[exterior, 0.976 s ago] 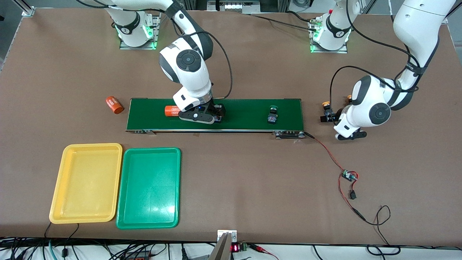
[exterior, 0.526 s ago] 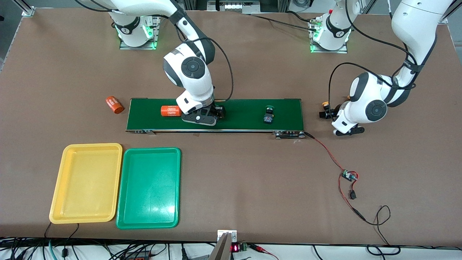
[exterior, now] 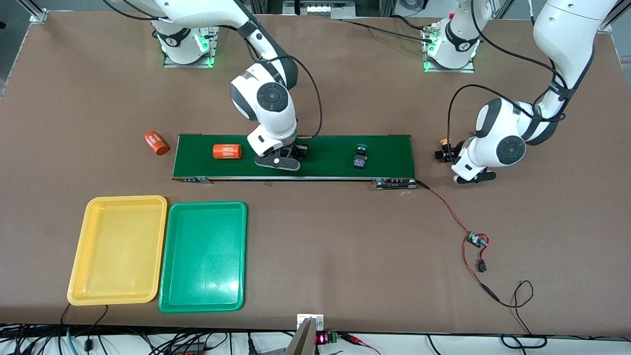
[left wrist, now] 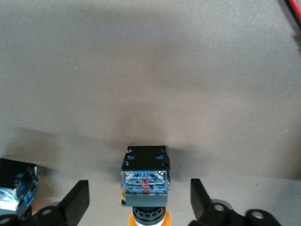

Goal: Sort buttons by color to trays
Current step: 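Carry the green-cap button into the green tray and open the right gripper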

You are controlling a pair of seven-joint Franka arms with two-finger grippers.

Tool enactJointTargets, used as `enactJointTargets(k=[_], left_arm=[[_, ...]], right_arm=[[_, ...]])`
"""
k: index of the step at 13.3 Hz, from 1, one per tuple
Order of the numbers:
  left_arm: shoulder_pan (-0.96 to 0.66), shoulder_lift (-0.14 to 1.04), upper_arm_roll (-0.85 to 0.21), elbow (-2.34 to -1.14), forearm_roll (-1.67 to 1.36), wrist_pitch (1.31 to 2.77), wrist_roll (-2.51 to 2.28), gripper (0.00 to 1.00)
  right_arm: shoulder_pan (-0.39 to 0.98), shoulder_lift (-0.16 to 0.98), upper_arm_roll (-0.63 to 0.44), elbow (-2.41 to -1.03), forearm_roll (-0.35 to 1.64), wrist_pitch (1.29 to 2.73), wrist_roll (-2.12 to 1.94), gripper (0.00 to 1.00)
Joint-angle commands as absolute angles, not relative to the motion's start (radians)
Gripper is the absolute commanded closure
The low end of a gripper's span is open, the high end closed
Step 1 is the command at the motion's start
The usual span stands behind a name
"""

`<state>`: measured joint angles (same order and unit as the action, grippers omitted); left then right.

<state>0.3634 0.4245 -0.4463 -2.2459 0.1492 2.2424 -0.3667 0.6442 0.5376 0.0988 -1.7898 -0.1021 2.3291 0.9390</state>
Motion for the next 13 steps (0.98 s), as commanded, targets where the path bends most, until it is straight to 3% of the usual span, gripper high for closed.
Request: enactJointTargets(k=[1,2,4,6,8,13], left_arm=[[0.360,0.397,-0.451,-2.269,0.127,2.253,-0.367,0.33],[0.360,0.399,-0.451,-2.270,0.126,2.253,-0.367,0.37],[0.360,0.402,-0.453,-2.269,0.123,2.253,-0.368,0.51],[0.360,0.391,-0.456,-2.261,0.124,2.252,-0.364,0.73],[0.359,0.370,-0.462,-2.231,0.123,2.247,-0.360,0.83],[0.247,0.293,-0.480,-2.116,0.123,2.235,-0.364,0.89]], right_arm=[[0.646,0.535,0.100,-1.792,-0.121,2.318,0.928,0.75],[0.644,0.535,0.100,-1.790,-0.121,2.318,0.922,0.84],[0.638,0.522,0.095,-1.786,-0.120,2.318,0.908,0.93],[0.606,0.471,0.092,-1.776,-0.120,2.283,0.876,0.94],[0.545,0.419,0.092,-1.773,-0.118,2.253,0.793,0.94],[0.402,0.474,0.075,-1.619,-0.156,2.250,0.704,0.94]])
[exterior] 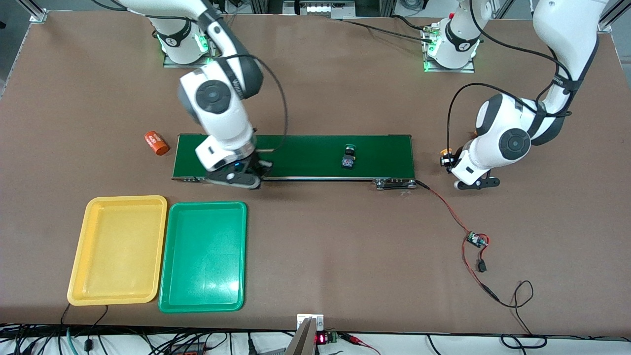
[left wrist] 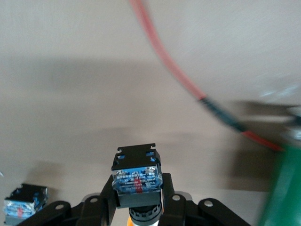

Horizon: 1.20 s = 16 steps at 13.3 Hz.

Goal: Sort buttons by color to trays
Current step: 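Carry the green-cap button into the green tray and open the right gripper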

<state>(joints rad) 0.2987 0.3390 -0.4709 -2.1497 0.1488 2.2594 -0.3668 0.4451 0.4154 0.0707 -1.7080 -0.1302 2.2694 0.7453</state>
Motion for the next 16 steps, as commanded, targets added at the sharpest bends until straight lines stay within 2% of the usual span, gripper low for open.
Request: enactJointTargets(k=[1,4,6,8,10,13,15,16], left_arm=[[0.235,0.293,-0.500,-2.090,0.123,2.226,-0.364,0.90],[0.192,0.298,-0.581,-2.066,0.123,2.224,-0.376,0.90],[0.134,0.305,-0.587,-2.066,0.123,2.224,-0.376,0.92],[0.086,0.320,-0.592,-2.074,0.124,2.226,-0.358,0.93],[0.077,0.336,-0.592,-2.077,0.127,2.226,-0.313,0.93],[0.075,0.371,-0.592,-2.077,0.127,2.230,-0.299,0.93],[0.075,0.382,-0.592,-2.072,0.135,2.237,-0.296,0.93],[0.075,0.383,-0.592,-2.071,0.137,2.243,-0.296,0.92]], right_arm=[[0.362,0.510,0.075,-1.570,-0.155,2.250,0.663,0.93],[0.257,0.590,0.075,-1.467,-0.153,2.260,0.559,0.93],[0.189,0.638,0.075,-1.442,-0.153,2.275,0.470,0.93],[0.141,0.693,0.075,-1.440,-0.155,2.351,0.419,0.93],[0.123,0.744,0.075,-1.442,-0.156,2.420,0.402,0.92],[0.124,0.784,0.075,-1.443,-0.149,2.433,0.405,0.90],[0.127,0.796,0.075,-1.445,-0.156,2.433,0.410,0.87],[0.127,0.801,0.075,-1.445,-0.156,2.433,0.407,0.79]])
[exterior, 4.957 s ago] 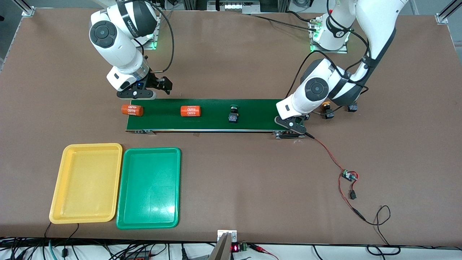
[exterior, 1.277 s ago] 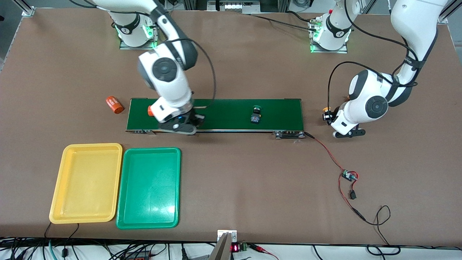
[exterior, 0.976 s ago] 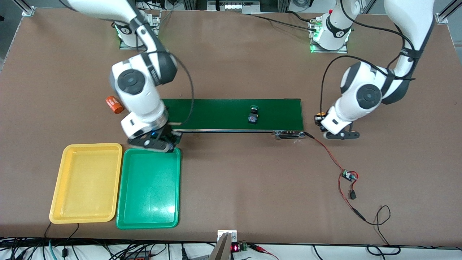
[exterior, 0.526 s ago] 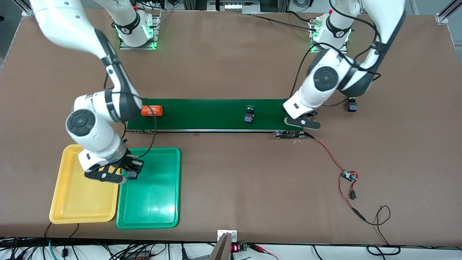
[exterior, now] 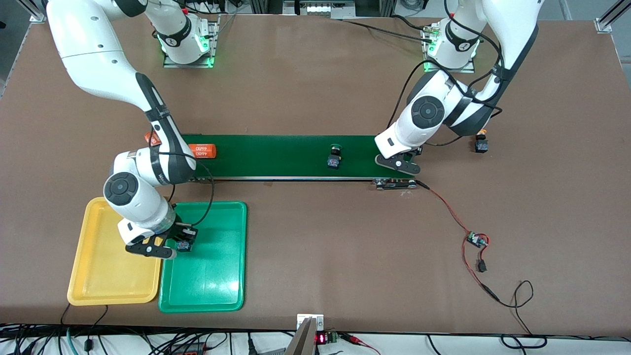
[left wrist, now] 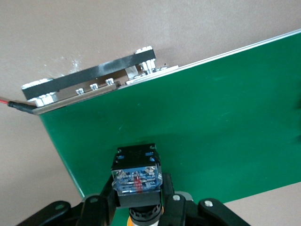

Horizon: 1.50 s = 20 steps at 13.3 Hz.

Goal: Sort buttons by color to trays
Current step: 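Carry the green-cap button into the green tray and open the right gripper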

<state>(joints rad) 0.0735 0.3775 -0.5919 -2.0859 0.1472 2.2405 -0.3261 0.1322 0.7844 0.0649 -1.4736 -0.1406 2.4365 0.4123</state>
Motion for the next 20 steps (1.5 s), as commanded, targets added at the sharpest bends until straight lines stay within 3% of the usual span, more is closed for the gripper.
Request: enactJointTargets(k=[1,2,3,4,5,6,11,17,20], left_arm=[[0.075,0.391,-0.592,-2.071,0.137,2.255,-0.296,0.92],[0.074,0.393,-0.592,-2.071,0.137,2.263,-0.298,0.91],[0.074,0.394,-0.592,-2.071,0.137,2.264,-0.298,0.84],[0.074,0.396,-0.592,-2.069,0.138,2.267,-0.293,0.56],[0.075,0.396,-0.592,-2.069,0.137,2.288,-0.293,0.11],[0.078,0.387,-0.592,-2.068,0.137,2.302,-0.290,0.00],[0.129,0.310,-0.592,-2.074,0.126,2.289,-0.291,0.00],[0.316,0.290,-0.584,-2.085,0.135,2.151,-0.285,0.00],[0.420,0.288,-0.583,-2.131,0.135,2.157,-0.208,0.00]], right_arm=[[0.123,0.813,0.075,-1.445,-0.156,2.433,0.407,0.59],[0.124,0.818,0.075,-1.445,-0.158,2.434,0.405,0.42],[0.123,0.822,0.075,-1.445,-0.158,2.436,0.402,0.27],[0.121,0.822,0.075,-1.448,-0.158,2.448,0.388,0.20],[0.121,0.822,0.075,-1.451,-0.156,2.454,0.373,0.11],[0.121,0.822,0.075,-1.453,-0.158,2.454,0.371,0.00],[0.132,0.752,0.086,-1.524,-0.152,2.444,0.377,0.00],[0.133,0.476,0.188,-1.719,-0.144,2.197,0.488,0.00],[0.133,0.349,0.254,-1.862,-0.138,2.172,0.531,0.00]])
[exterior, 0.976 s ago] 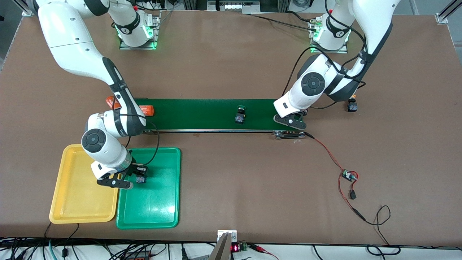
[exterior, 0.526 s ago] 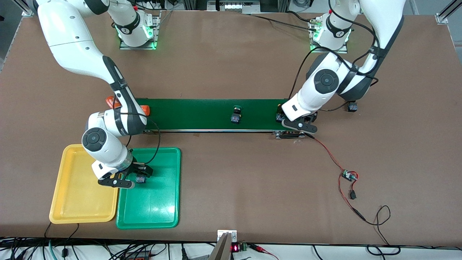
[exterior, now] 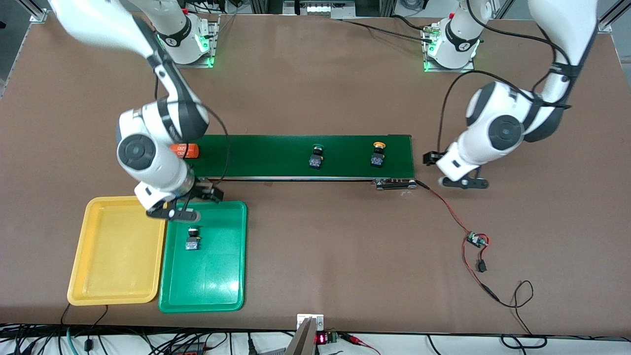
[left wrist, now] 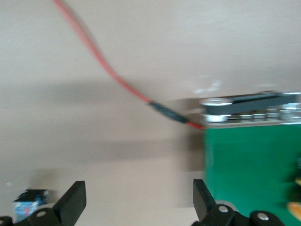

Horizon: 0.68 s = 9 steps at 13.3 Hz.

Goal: Sort buttons by color to trays
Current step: 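Return the right gripper to the belt while the left gripper withdraws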

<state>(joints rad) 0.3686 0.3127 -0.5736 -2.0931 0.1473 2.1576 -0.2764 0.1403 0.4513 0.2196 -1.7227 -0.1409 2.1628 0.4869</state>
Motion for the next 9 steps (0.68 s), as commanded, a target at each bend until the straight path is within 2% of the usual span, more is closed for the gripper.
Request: enactJointTargets(k=[1,5,9], left_arm=[[0.457,0.290,-0.583,-2.132,0.135,2.157,-0.158,0.00],[0.552,0.287,-0.539,-2.192,0.135,2.157,-0.051,0.00],[0.604,0.293,-0.506,-2.238,0.135,2.160,0.020,0.00]], right_arm=[[0.132,0.319,0.279,-1.906,-0.123,2.183,0.555,0.00],[0.137,0.296,0.376,-1.937,-0.067,2.192,0.670,0.00],[0.218,0.333,0.387,-1.942,-0.072,2.273,0.722,0.00]])
